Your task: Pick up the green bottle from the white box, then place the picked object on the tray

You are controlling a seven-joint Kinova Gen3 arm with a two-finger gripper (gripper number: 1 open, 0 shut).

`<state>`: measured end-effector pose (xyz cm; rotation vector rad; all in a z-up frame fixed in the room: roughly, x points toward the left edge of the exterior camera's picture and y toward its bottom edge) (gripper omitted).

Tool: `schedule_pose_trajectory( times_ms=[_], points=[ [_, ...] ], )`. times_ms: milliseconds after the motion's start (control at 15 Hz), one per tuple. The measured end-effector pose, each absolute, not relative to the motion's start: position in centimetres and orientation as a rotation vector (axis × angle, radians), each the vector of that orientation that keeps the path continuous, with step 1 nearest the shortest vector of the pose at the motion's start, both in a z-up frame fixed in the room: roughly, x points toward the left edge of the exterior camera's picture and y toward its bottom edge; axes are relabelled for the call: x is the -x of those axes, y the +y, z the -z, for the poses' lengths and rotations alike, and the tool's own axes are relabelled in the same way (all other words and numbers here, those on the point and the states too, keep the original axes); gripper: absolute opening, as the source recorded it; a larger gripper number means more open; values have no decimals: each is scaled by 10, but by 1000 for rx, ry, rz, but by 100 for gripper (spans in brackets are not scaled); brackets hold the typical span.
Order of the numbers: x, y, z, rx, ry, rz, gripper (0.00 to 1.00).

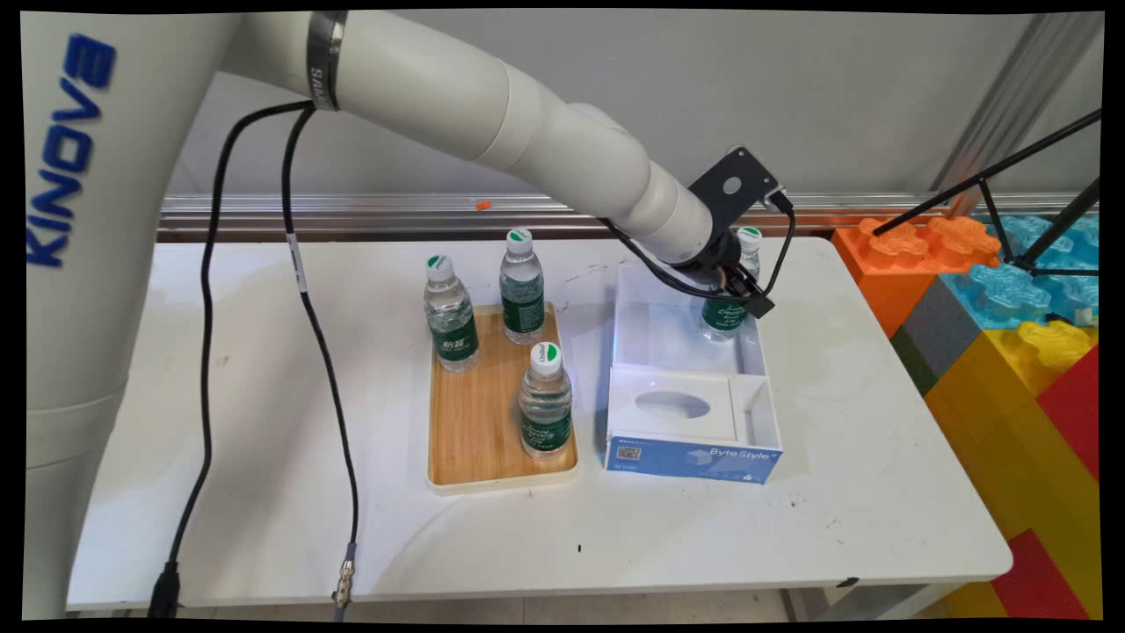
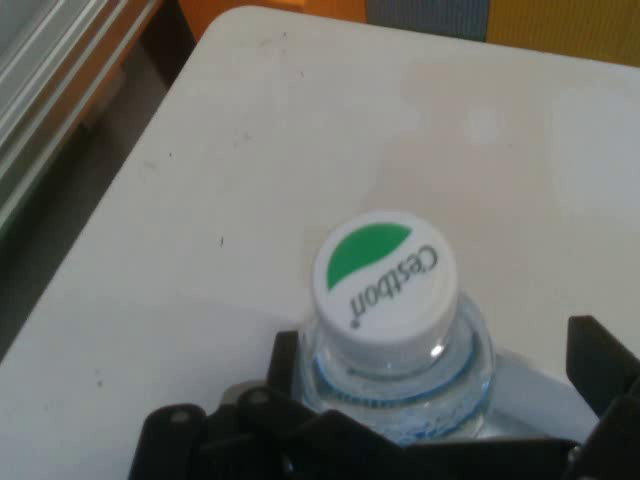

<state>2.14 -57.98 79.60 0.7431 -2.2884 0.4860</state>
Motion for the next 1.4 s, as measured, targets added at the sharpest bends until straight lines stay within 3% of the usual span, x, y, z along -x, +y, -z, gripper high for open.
schedule_pose_trajectory(
  times_ms=[400,467,1067,1400],
  points=[
    [-22,-584,-796,-691,-2302,-541,100],
    [-22,-584,-796,-683,-2305,-550,0],
    [-27,-581,-805,-655,-2307,-574,0],
    [-33,-568,-844,-698,-2262,-539,0]
  ],
)
